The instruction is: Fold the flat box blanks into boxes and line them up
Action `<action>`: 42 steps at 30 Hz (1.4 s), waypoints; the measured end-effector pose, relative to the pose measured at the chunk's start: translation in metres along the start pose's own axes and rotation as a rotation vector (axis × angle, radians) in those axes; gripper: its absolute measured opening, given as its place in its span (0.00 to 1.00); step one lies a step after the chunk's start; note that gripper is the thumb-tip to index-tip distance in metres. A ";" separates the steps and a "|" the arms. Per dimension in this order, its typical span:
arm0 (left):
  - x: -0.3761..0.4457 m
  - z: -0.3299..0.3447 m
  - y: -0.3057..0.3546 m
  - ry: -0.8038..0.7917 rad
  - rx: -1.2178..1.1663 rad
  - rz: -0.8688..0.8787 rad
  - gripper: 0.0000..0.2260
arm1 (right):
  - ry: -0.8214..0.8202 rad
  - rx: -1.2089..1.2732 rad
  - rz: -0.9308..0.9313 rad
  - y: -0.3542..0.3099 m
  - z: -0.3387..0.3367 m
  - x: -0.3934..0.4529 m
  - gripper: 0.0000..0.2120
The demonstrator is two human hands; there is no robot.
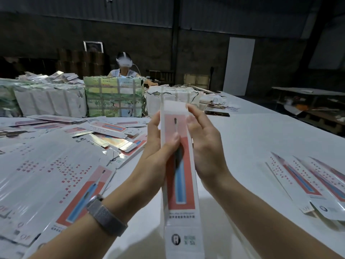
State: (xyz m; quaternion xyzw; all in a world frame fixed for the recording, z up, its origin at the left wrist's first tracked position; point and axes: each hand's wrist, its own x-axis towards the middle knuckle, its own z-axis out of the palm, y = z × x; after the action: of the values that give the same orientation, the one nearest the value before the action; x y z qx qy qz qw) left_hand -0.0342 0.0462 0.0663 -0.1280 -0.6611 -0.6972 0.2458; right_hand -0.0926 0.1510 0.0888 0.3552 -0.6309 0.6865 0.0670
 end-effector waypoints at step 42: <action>-0.006 0.005 -0.004 0.007 0.022 -0.046 0.21 | -0.012 0.211 0.043 0.003 -0.009 0.001 0.13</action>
State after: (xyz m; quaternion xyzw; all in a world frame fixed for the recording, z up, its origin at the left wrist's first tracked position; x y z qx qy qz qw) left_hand -0.0313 0.0526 0.0605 -0.1077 -0.6705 -0.6959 0.2336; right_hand -0.0984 0.1580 0.0879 0.3507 -0.5628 0.7484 0.0108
